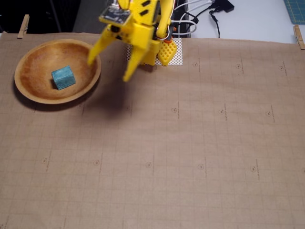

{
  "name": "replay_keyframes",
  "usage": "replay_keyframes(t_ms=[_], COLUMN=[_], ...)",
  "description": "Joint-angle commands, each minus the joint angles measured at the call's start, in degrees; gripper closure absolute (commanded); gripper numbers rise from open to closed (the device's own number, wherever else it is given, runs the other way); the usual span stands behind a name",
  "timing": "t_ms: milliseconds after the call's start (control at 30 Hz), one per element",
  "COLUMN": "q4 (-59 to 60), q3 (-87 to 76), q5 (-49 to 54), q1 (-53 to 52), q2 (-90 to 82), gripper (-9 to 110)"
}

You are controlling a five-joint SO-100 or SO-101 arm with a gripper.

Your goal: Grasp a blue block and put it in the bowl.

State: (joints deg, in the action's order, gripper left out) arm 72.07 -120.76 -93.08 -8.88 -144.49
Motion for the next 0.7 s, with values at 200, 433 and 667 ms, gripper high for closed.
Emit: replay_keyframes(t_ms=[200, 433, 667], q4=[-16.2, -26.4, -37.5], q3=[-6.6, -13.7, -25.0], q5=[-2.5, -1.9, -1.6], q1=[9.8, 10.2, 10.4], q2=[-1.4, -0.8, -1.4], gripper=[84, 95, 105])
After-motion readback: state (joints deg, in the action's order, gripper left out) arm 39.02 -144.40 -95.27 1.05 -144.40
